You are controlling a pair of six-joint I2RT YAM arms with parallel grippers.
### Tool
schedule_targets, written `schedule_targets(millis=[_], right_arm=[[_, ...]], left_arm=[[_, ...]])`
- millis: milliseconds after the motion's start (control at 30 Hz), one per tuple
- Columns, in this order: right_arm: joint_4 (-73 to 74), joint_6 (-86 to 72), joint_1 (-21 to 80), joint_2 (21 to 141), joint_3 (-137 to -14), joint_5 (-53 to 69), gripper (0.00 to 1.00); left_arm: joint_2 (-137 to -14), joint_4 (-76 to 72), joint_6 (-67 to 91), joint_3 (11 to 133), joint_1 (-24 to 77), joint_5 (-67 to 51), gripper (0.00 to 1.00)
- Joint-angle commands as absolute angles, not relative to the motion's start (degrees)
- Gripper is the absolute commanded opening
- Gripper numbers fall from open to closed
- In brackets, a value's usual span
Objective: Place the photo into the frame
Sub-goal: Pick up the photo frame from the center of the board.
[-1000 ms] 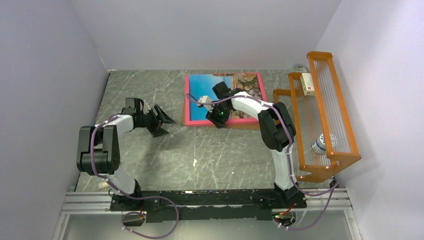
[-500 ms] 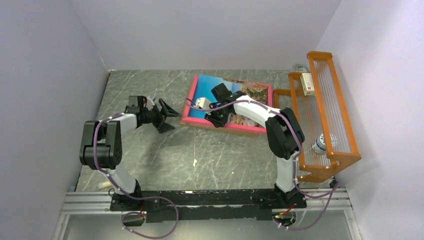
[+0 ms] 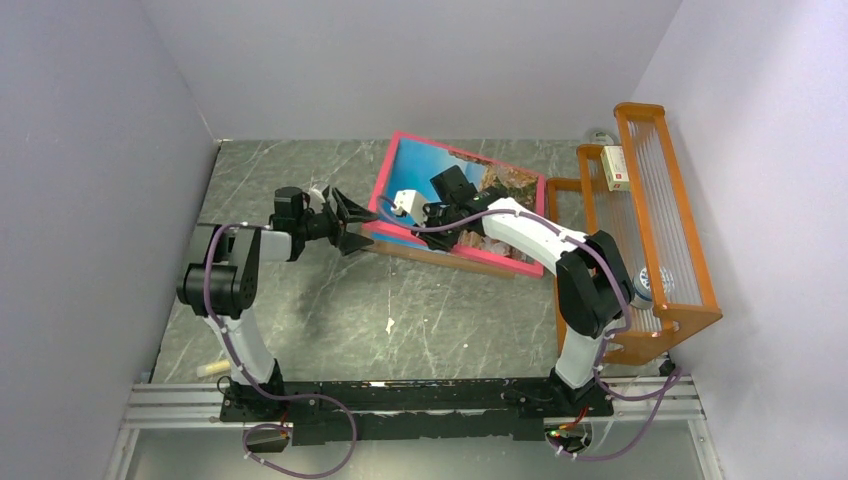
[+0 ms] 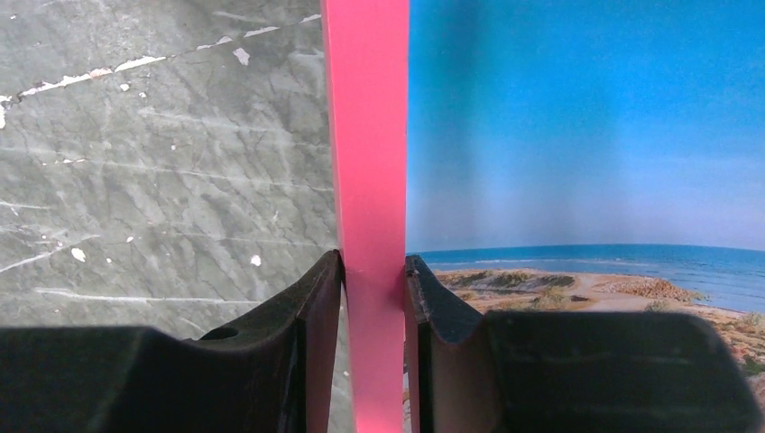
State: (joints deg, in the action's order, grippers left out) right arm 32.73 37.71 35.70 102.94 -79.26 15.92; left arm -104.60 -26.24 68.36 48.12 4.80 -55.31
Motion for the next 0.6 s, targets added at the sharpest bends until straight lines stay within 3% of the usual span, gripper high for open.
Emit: schedule_targets(millis=[0, 67, 167, 333, 467, 567], right_arm=[[28.3, 39.0, 37.1, 99.3, -78.5, 15.4, 0.08], [28.4, 39.1, 37.5, 98.9, -78.1, 15.6, 0.07], [28.9, 39.4, 37.8, 98.6, -77.9, 16.1, 0.07], [29.4, 39.6, 38.1, 98.0, -77.6, 16.0, 0.07], [29.6, 38.8, 38.1, 97.6, -77.5, 16.7, 0.11], [28.3, 36.4, 38.1, 97.3, -77.5, 15.1, 0.24]], left_arm=[[-108.4, -40.5, 76.5, 49.7, 6.1, -57.5, 0.88], [-109.3, -41.8, 76.9, 51.0, 6.1, -57.9, 0.84], [-110.0, -39.3, 74.5, 54.0, 6.1, -58.4, 0.72], [-109.7, -30.5, 67.5, 58.7, 6.2, -59.5, 0.39], [-109.7, -31.1, 68.1, 60.1, 6.2, -62.3, 0.04], [-109.3, -37.2, 72.4, 60.0, 6.3, -63.9, 0.03]])
